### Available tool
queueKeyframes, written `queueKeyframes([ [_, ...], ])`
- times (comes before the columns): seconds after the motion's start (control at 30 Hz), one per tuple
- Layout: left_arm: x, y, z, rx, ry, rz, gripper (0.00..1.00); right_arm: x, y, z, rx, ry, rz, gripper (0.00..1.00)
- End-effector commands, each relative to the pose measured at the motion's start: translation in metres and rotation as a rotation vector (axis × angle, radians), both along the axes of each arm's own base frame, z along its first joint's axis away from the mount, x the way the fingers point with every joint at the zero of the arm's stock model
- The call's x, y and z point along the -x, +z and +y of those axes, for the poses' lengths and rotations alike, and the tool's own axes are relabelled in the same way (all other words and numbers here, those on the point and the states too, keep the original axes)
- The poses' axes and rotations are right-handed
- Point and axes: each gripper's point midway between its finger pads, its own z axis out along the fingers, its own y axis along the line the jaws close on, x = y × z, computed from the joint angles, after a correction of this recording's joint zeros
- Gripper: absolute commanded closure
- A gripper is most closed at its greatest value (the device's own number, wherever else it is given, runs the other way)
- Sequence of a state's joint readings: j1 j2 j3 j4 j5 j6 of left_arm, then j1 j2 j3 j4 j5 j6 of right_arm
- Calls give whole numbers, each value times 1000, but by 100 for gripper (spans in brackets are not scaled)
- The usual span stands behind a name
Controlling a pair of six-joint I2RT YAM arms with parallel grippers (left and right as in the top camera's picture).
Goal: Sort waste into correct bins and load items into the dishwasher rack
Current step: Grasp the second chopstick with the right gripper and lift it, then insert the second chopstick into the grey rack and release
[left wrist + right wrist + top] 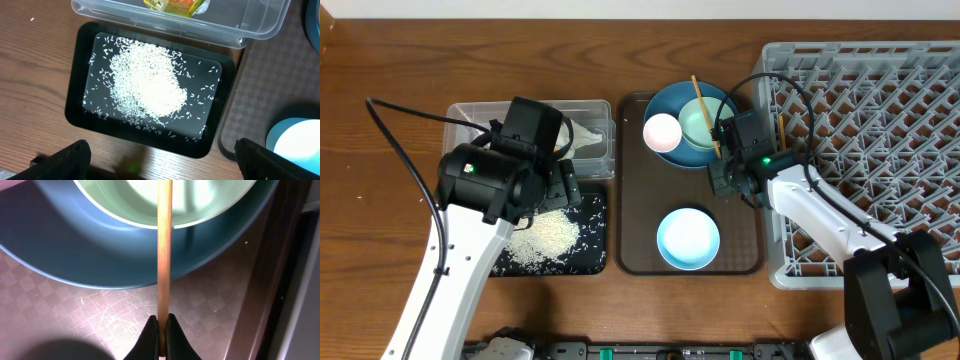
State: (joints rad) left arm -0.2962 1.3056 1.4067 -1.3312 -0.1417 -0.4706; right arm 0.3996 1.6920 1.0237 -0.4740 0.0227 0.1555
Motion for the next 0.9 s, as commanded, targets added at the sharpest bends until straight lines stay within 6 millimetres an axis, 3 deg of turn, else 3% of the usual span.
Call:
queueKeyframes([
  [0.0,0,-1,4,-20,4,5,5,-4,21,2,-17,2,-55,99],
  [0.27,0,-1,4,-20,4,5,5,-2,72,-2,-53,-7,-174,99],
  [0.47,0,-1,4,-20,4,5,5,10,99,-34,33,-78,-220,99],
  [0.87,0,-1,4,-20,4,5,5,32,92,-93,114,-213,-112,99],
])
